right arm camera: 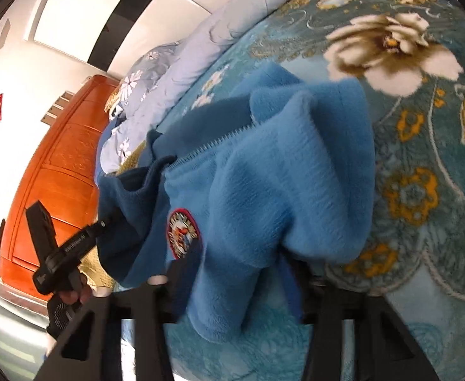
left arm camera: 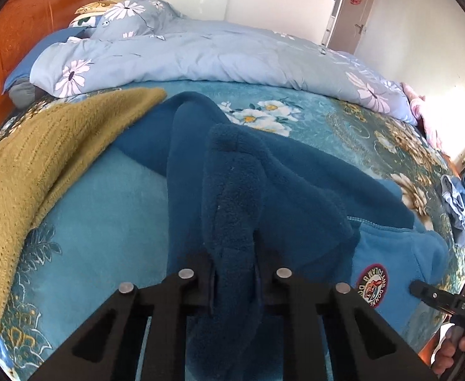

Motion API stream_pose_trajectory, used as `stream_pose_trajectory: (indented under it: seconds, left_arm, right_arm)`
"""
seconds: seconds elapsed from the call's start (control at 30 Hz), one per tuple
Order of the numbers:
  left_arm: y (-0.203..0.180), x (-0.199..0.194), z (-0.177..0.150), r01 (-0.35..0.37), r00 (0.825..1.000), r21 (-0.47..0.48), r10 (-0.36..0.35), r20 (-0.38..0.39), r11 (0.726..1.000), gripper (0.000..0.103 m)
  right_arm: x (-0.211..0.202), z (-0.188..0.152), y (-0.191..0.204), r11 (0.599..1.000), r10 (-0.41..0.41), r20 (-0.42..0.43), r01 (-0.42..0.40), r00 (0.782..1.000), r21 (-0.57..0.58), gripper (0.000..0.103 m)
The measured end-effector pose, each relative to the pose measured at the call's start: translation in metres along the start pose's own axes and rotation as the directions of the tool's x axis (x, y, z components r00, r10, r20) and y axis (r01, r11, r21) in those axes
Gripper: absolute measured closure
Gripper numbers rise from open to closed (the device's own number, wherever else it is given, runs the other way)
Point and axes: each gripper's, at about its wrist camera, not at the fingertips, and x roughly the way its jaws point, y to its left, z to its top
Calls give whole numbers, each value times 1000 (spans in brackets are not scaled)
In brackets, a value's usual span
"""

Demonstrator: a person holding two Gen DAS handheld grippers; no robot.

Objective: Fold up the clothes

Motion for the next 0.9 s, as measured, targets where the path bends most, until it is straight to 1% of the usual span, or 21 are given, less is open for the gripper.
stream_pose_trajectory:
  seconds: [0.03, 0.07, 0.2, 0.27, 0.33, 0.43, 0.5, 0.53, 0.57, 0.6, 0.63, 0.67, 0.73, 0.8, 0.87, 0.9]
  left_arm:
    - [-2, -6, -1, 11, 1000, -2, -11, 12, 1000, 87]
    - [-4, -11, -1, 25, 999, -5, -25, 23, 1000, 87]
    - [-21, -38, -6, 115, 991, 14, -116, 62, 993, 88]
    - [-36, -52, -12, 180, 981, 38, -182, 71, 983, 88]
    - [-54, -59, -20, 260, 963, 67, -264, 54, 963, 88]
    - [-83, -57, -31, 328, 943, 115, -332, 13, 938, 88]
    - [-95, -51, -33, 377, 926, 117, -378, -15, 919, 85]
    - [-100, -48, -34, 395, 918, 119, -394, -28, 911, 84]
    - [-102, -45, -34, 403, 915, 121, -401, -39, 907, 83]
    - [-104, -43, -33, 412, 911, 122, -409, -52, 903, 82]
    - [-104, -41, -32, 424, 906, 122, -418, -71, 898, 78]
    - [-103, -39, -31, 435, 900, 122, -426, -89, 892, 73]
    - [-97, -41, -30, 454, 890, 128, -441, -116, 882, 69]
    - [-91, -45, -28, 460, 886, 145, -444, -129, 876, 63]
    - [-85, -49, -23, 444, 894, 173, -425, -139, 879, 57]
    - [-80, -53, -20, 428, 903, 192, -408, -138, 883, 56]
  right_arm:
    - [-2, 3, 2, 1000, -6, 7, 6, 1000, -14, 84]
    - [-7, 6, 4, 1000, -13, 18, 13, 1000, -29, 86]
    - [-34, 39, 5, 994, -64, 82, 71, 995, -79, 87]
    - [-55, 63, 8, 982, -126, 136, 143, 983, -123, 88]
    - [-77, 89, 12, 957, -198, 199, 233, 960, -174, 88]
    - [-106, 125, 13, 910, -286, 272, 349, 919, -224, 88]
    - [-115, 145, 9, 881, -338, 289, 409, 896, -239, 88]
    - [-116, 148, 7, 858, -371, 294, 446, 881, -254, 88]
    - [-117, 151, 6, 834, -403, 298, 482, 865, -270, 88]
    - [-116, 152, 2, 824, -421, 292, 497, 859, -272, 88]
    - [-115, 154, -3, 816, -437, 283, 509, 853, -273, 88]
    - [-112, 153, -12, 818, -449, 271, 513, 852, -259, 88]
    - [-107, 150, -30, 823, -469, 243, 520, 849, -226, 88]
    - [-102, 141, -46, 834, -471, 217, 512, 855, -205, 88]
    - [-100, 130, -59, 844, -468, 197, 502, 861, -187, 88]
    - [-101, 127, -65, 850, -462, 195, 494, 865, -181, 88]
